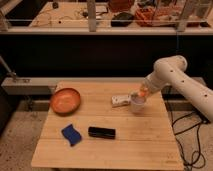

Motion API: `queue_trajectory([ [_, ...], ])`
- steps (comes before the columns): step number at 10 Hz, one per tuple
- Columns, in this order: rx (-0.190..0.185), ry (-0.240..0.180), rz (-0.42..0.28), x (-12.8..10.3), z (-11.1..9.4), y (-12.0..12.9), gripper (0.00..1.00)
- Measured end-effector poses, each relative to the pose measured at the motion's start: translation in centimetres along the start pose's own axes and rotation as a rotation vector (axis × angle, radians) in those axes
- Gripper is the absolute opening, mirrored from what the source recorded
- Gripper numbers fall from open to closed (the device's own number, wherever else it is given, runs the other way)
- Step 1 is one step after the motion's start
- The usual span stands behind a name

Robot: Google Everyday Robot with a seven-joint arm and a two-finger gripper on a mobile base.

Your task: Place the pepper in the ceramic cup

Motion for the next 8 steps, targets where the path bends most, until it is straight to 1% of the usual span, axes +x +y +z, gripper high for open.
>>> queue_trajectory([
  [1,0.000,0.000,-0.001,-0.01,0.01,0.02,0.05],
  [2,0.002,0.000,-0.004,-0.04,0.02,0.02,0.09],
  [5,0.005,0.000,-0.009,-0.09,0.04,0.01,0.10],
  [7,0.007,0.001,-0.014,-0.14,0.00,-0.05,0.17],
  [8,0.007,0.001,-0.016,-0.16,0.02,-0.03,0.17],
])
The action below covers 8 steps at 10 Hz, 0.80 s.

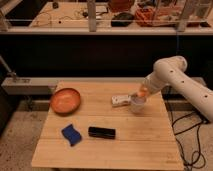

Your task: Place the pepper in the ceramic cup

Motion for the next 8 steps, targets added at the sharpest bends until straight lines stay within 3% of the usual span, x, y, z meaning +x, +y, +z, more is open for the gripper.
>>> queue_trajectory([
  [4,0.005,0.001,-0.007,-0.11,0.00,-0.07,0.17],
  [6,0.005,0.001,-0.009,-0.11,0.00,-0.07,0.12],
  [8,0.008,0.002,-0.014,-0.18,-0.02,-0.11,0.17],
])
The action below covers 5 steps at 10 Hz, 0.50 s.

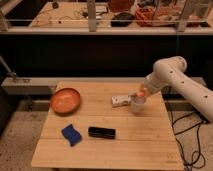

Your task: Place the pepper in the ceramic cup

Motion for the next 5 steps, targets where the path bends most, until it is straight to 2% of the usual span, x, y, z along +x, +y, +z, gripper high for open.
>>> queue_trajectory([
  [5,0.004,0.002,-0.007,-0.13,0.05,-0.03,0.17],
])
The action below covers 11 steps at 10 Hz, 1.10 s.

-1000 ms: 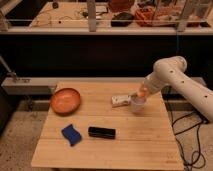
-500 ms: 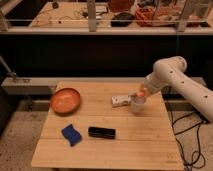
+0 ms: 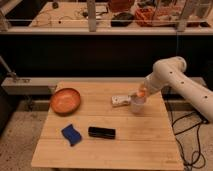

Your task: Place the pepper in the ceramic cup

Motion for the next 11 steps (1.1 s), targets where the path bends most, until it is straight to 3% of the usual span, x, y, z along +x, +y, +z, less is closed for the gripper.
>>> queue_trajectory([
  [5,0.003,0.002,-0.006,-0.09,0.02,-0.04,0.18],
  [7,0.005,0.004,-0.009,-0.11,0.00,-0.08,0.24],
  [11,0.008,0.006,-0.014,-0.22,-0.02,-0.13,0.26],
])
